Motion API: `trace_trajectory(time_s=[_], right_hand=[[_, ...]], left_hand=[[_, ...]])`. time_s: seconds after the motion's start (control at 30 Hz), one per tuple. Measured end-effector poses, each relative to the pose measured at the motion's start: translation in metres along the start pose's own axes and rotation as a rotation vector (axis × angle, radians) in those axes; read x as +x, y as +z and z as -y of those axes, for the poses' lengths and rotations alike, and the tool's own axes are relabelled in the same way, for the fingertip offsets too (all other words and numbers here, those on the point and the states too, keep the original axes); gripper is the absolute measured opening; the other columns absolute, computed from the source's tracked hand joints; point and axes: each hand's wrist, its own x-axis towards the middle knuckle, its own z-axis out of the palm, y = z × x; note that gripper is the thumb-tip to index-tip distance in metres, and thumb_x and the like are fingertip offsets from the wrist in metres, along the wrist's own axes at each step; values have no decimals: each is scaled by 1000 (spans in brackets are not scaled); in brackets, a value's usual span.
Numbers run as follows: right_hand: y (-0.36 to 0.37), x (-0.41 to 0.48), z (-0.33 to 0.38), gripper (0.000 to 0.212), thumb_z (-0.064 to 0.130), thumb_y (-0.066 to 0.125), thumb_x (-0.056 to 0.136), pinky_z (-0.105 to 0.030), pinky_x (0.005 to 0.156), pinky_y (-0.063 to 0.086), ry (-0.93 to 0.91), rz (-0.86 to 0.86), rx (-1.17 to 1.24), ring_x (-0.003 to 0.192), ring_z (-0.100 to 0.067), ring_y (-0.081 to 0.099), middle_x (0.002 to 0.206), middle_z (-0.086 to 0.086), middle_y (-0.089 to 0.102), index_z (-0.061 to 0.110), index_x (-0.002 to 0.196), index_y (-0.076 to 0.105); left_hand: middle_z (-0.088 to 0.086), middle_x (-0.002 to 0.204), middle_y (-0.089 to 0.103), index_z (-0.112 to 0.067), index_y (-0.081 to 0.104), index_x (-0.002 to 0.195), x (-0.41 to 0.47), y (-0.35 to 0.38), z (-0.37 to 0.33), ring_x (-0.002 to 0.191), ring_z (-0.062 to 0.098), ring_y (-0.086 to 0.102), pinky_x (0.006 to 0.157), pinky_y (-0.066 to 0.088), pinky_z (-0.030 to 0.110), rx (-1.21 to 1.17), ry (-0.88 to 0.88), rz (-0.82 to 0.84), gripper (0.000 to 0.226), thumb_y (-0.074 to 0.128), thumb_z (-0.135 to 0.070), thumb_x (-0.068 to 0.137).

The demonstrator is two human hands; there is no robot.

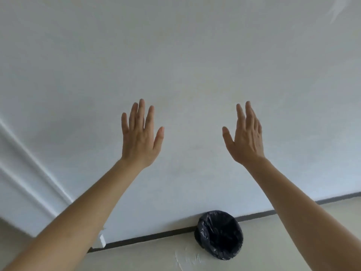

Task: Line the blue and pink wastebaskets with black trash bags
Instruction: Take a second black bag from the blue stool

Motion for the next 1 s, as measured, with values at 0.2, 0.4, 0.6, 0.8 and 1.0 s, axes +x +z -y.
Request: trace_trajectory(time_s=[0.2,0.4,0.6,0.8,1.0], right_hand=[[56,2,168,74,40,47,98,-51,117,19,-307,146,255,148,-35,12,161,-22,8,11,155,10],[76,-87,420,71,43,43,100,-53,116,21,-643,247,505,148,-37,15,161,-22,10,8,155,15],[67,-204,670,70,48,40,100,-52,119,18,-857,322,666,148,-36,14,162,-20,10,10,154,19],[57,-304,850,69,48,41,100,-52,117,21,-1039,384,801,148,-37,15,162,-19,8,13,154,18],[91,-372,1000,70,43,47,99,-53,115,24,-1169,440,938,147,-37,16,162,-21,10,8,154,22]], left_hand=[[20,161,16,-8,29,150,-124,-122,124,148,35,15,117,16,58,286,-326,-11,62,30,-45,100],[24,159,17,-12,35,149,-305,-281,229,147,39,17,114,18,61,571,-654,-42,60,31,-46,100],[18,163,3,-17,20,155,-497,-426,298,150,35,3,118,12,59,743,-906,0,67,22,-55,100],[19,163,7,-14,27,153,-618,-519,357,150,34,9,117,16,60,869,-1083,-10,66,28,-51,99],[21,161,15,-11,32,150,-691,-545,454,149,36,13,114,20,62,889,-1168,-34,64,33,-49,99]])
